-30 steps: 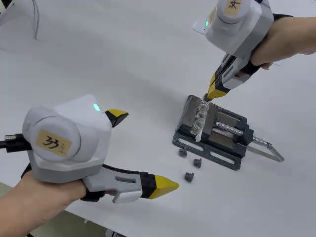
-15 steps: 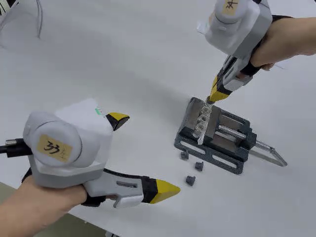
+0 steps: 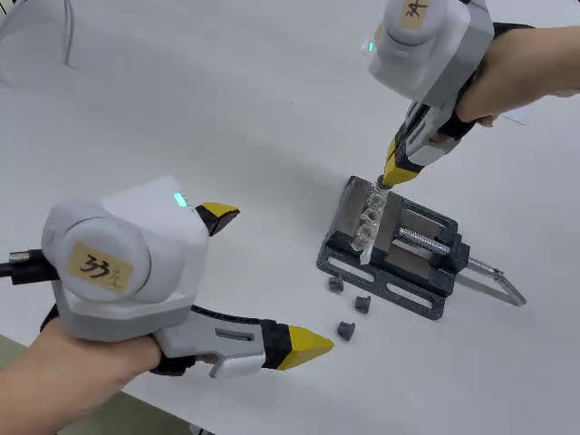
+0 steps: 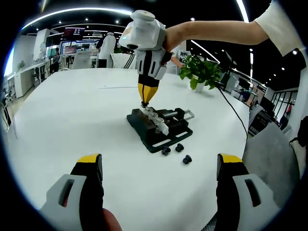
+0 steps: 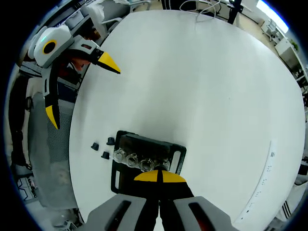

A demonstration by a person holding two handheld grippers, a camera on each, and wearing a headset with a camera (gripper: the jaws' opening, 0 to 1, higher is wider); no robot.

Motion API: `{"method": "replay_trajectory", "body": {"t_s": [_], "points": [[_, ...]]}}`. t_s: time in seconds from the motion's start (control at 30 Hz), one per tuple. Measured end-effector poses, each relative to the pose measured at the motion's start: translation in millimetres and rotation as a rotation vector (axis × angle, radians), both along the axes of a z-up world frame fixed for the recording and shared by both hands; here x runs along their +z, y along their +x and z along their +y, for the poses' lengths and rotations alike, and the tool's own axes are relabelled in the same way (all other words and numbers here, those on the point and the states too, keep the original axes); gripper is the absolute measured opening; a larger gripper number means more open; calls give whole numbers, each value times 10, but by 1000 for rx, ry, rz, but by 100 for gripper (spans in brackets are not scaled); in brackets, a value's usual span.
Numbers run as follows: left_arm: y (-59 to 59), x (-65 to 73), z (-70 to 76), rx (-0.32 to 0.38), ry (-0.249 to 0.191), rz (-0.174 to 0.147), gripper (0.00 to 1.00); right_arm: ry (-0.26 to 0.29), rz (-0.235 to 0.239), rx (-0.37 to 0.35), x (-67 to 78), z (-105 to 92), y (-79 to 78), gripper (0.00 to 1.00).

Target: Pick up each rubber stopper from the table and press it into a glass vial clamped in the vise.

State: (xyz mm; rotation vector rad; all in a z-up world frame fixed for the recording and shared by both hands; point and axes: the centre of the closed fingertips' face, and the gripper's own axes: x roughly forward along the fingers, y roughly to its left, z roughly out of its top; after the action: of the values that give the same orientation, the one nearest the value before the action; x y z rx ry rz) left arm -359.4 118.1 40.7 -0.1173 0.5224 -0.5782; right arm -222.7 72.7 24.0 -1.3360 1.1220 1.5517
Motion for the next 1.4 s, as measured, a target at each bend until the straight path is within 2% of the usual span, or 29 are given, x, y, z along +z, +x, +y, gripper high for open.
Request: {"method": "replay_trajectory", "body": {"t_s": [0.1,0.2,0.27,0.5,0.57,0.6,0.7,1.03,1.17,1.4], "points": [[6,-7,22,6,0,2,99,12,21,-20,-1,-13,14,0],[19,-23,42,12,0,6,99,18,18,-14,13,-31,-18,0],[29,-29,45,15,1,6,99,16,23,-42,11,-31,-21,0],[52,-33,22,13,0,5,99,-10,27,-35,6,-27,-13,0],[51,-19,18,13,0,1,99,-23,25,-34,12,-34,-23,0],[46,-8,19,13,1,-1,99,-20,16,-3,14,-32,-17,0],[43,22,43,22,0,-9,99,-23,24,-42,10,-35,-20,0],[15,120,100,39,6,-41,99,-33,3,-20,-1,-25,9,0],[20,139,127,51,3,-49,99,-9,21,-51,-7,-44,43,0],[31,113,153,55,2,-57,99,5,17,-52,-37,-33,31,0]]}}
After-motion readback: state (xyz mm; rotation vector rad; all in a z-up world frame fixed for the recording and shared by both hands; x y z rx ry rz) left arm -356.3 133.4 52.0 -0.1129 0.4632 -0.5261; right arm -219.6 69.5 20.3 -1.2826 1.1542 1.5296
